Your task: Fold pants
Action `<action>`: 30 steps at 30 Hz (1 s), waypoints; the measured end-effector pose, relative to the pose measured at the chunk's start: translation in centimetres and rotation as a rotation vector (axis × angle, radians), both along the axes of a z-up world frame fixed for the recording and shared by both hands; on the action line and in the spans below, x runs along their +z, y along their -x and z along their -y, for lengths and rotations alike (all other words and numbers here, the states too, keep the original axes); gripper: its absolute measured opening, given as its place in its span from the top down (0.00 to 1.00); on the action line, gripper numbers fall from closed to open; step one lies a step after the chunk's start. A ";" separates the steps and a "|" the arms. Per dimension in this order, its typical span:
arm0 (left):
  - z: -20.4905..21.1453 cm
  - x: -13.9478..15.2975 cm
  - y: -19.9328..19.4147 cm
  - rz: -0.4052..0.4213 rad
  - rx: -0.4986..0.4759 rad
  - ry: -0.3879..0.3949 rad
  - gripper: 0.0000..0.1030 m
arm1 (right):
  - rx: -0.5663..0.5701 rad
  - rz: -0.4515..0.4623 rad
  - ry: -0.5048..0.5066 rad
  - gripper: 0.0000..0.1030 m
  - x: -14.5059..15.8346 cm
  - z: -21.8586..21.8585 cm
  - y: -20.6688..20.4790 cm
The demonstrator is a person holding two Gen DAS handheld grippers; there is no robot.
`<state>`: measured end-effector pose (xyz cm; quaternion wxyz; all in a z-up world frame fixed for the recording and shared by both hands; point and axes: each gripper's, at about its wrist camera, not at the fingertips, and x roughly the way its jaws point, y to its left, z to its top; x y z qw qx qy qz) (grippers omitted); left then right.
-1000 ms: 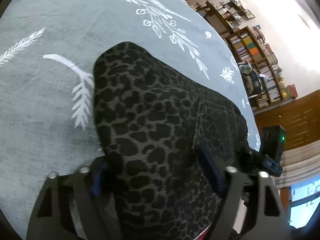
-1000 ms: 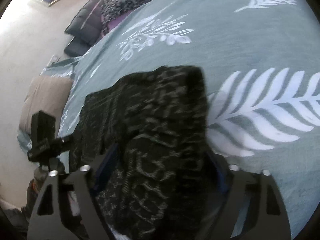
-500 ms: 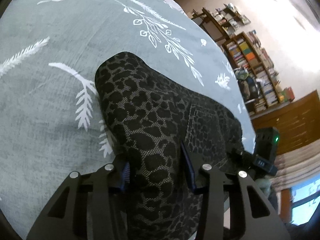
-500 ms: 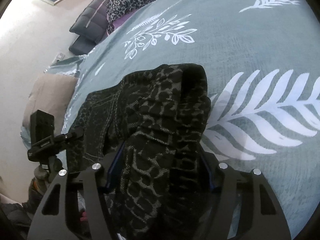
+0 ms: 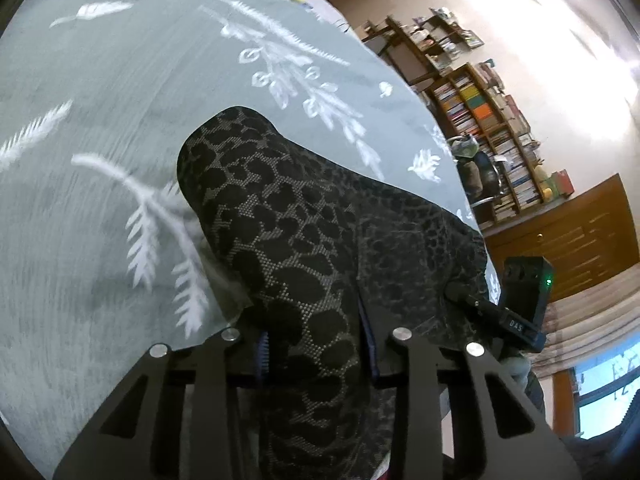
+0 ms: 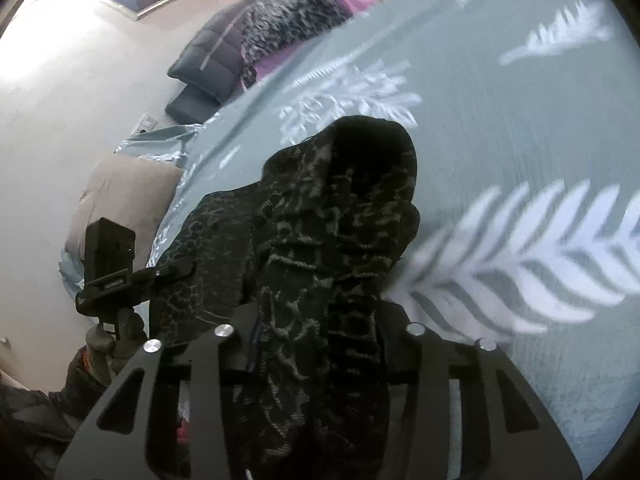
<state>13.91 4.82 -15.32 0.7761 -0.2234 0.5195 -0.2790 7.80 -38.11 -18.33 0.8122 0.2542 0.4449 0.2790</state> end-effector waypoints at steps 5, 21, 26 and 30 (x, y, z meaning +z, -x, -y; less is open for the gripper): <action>1.2 2.2 -2.0 0.052 -0.010 0.012 0.68 | -0.020 0.085 0.002 0.61 2.9 0.3 -1.1; 6.9 3.3 -18.0 0.118 -0.017 -0.039 0.68 | -0.154 0.090 -0.011 0.61 2.9 4.7 -15.9; 8.2 1.7 -22.4 0.103 -0.008 -0.045 0.68 | -0.178 0.081 0.017 0.61 1.5 5.5 -19.9; 8.8 0.1 -24.7 0.087 0.011 -0.071 0.68 | -0.187 0.051 0.051 0.61 -0.5 6.4 -22.5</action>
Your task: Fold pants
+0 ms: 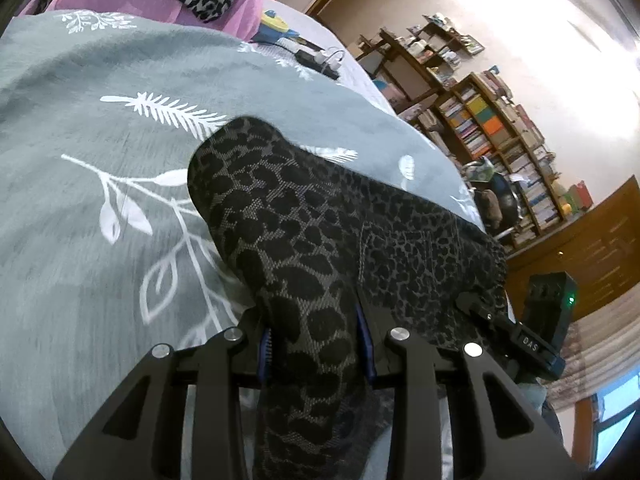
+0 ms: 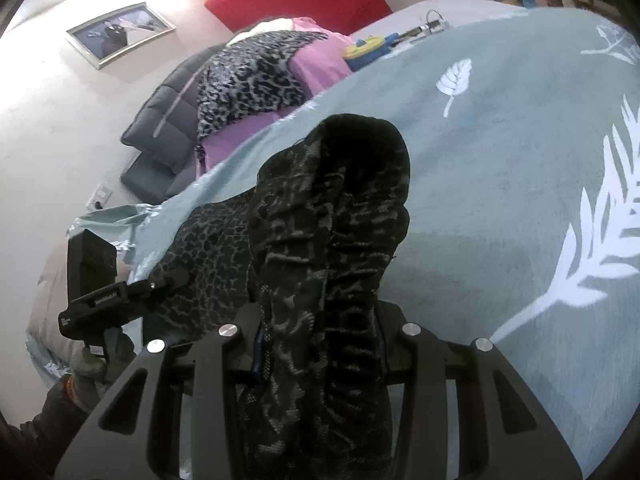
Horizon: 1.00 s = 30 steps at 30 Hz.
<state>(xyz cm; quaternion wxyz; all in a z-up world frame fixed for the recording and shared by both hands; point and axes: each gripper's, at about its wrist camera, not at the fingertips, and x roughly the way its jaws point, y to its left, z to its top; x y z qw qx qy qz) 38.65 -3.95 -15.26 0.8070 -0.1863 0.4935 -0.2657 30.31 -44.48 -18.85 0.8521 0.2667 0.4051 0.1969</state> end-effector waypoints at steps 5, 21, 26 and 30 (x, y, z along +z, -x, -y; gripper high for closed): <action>-0.2 -2.1 -1.1 -0.030 0.000 -0.037 0.60 | -0.017 -0.045 -0.010 0.55 -2.4 0.6 -0.6; -1.2 0.2 4.4 0.098 0.087 -0.346 0.26 | -0.231 0.059 0.320 0.45 2.9 -0.5 5.4; 0.5 -0.6 5.9 0.130 0.068 -0.448 0.26 | -0.257 0.028 0.486 0.45 1.4 -2.3 6.0; 1.3 -2.0 5.9 0.140 0.044 -0.497 0.20 | -0.261 -0.023 0.519 0.43 -1.4 -2.1 5.0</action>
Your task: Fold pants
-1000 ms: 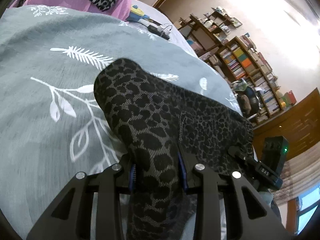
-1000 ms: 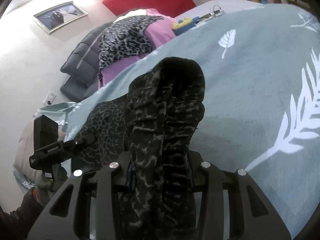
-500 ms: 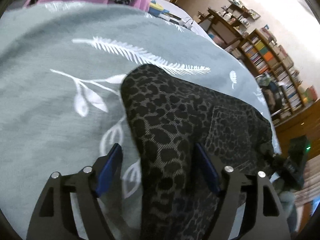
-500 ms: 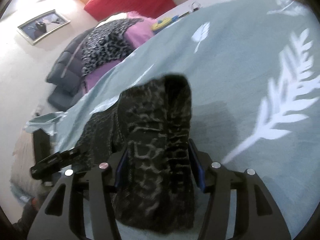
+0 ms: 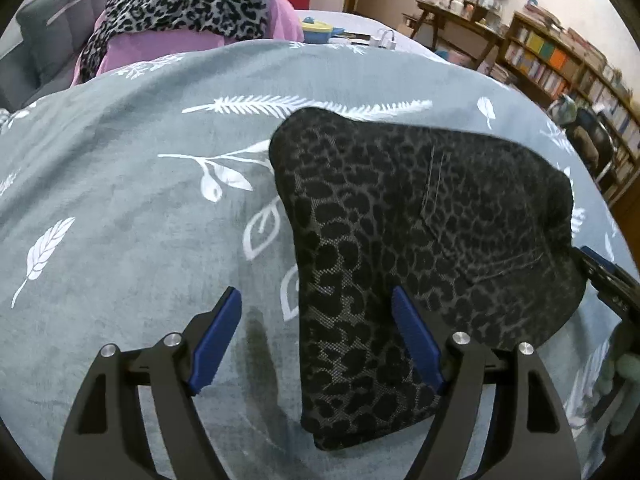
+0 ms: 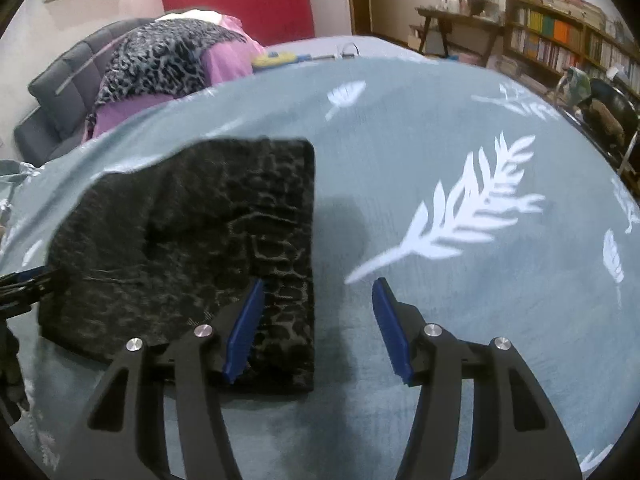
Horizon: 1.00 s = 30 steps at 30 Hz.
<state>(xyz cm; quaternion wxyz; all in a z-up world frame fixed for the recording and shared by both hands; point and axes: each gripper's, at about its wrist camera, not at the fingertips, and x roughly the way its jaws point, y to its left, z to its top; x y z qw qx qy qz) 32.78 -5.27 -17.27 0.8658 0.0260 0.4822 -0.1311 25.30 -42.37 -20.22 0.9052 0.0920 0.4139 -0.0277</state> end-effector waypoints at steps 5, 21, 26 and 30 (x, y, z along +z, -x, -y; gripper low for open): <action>-0.8 -0.1 -0.2 -0.006 0.016 0.006 0.16 | -0.015 -0.016 0.007 0.41 0.1 0.4 0.4; 2.2 5.1 11.2 0.136 -0.005 -0.079 0.05 | 0.087 0.058 -0.034 0.10 6.3 -5.1 10.3; 2.8 6.0 13.6 0.170 0.008 -0.127 0.05 | 0.097 0.062 -0.057 0.10 6.8 -6.1 12.3; 3.4 7.2 14.9 0.196 0.010 -0.149 0.05 | 0.103 0.082 -0.052 0.10 7.7 -6.9 13.7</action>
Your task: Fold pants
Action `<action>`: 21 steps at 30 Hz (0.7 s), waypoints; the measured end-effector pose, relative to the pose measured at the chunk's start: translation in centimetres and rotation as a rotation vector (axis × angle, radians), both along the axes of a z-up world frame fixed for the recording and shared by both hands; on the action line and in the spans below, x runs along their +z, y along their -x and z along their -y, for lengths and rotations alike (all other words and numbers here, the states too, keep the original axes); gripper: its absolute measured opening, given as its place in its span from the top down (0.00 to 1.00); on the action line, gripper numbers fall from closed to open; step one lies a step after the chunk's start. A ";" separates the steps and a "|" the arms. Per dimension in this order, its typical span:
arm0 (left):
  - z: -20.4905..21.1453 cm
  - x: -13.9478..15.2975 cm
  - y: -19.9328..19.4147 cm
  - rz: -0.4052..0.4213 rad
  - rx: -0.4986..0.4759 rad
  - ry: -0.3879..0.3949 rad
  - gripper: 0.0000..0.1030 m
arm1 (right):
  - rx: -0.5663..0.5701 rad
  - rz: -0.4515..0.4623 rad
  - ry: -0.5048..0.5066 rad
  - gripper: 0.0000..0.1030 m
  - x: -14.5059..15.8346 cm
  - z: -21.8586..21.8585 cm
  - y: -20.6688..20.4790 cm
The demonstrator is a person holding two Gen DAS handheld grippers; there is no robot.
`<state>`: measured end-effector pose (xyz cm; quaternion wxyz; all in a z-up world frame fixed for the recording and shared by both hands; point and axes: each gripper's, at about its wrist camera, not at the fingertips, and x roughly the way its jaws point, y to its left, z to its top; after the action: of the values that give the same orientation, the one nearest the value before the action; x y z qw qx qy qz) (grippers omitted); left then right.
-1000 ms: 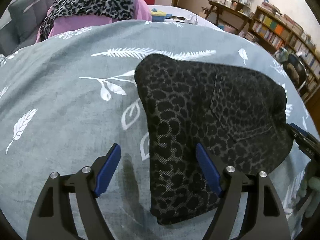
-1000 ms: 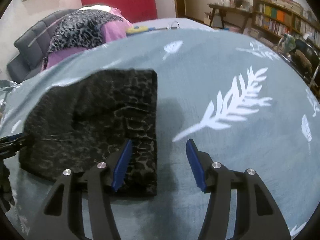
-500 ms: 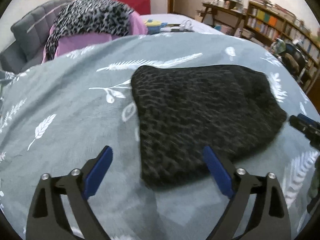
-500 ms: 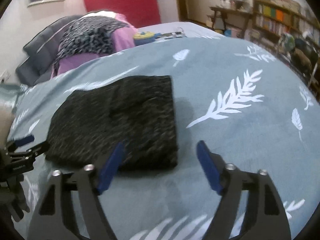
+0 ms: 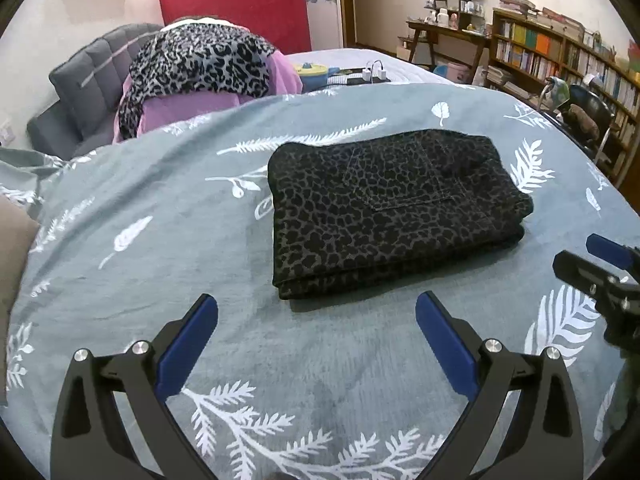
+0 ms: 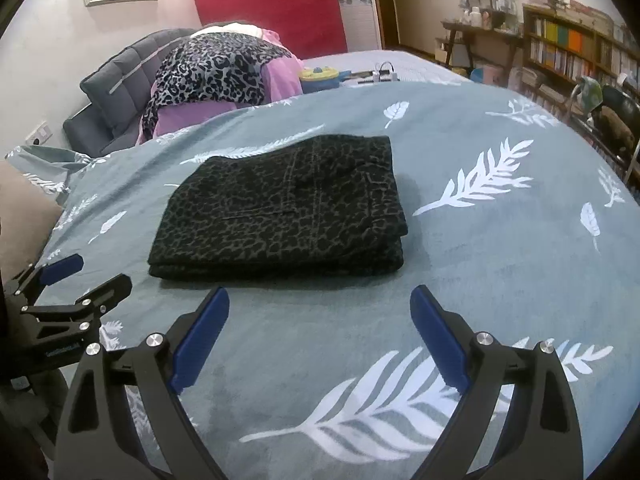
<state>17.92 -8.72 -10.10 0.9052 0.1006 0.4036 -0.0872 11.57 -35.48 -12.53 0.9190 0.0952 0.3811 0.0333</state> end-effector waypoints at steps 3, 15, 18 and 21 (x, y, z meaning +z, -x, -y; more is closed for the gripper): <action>0.5 1.4 1.0 0.033 -0.014 -0.007 0.05 | 0.016 0.027 0.018 0.02 1.1 -0.7 1.2; 2.0 4.6 4.3 0.108 -0.020 -0.014 0.05 | 0.027 0.088 0.052 0.02 3.9 -2.0 3.9; 2.2 4.9 4.7 0.117 -0.011 -0.020 0.05 | 0.022 0.098 0.069 0.03 4.1 -2.1 4.2; 2.2 5.2 4.9 0.129 -0.004 -0.015 0.05 | 0.021 0.103 0.065 0.02 4.3 -2.1 4.4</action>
<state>13.03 -10.91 -4.90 0.9284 0.1136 0.3447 -0.0794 7.18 -33.39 -8.28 0.9397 0.0592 0.3350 0.0355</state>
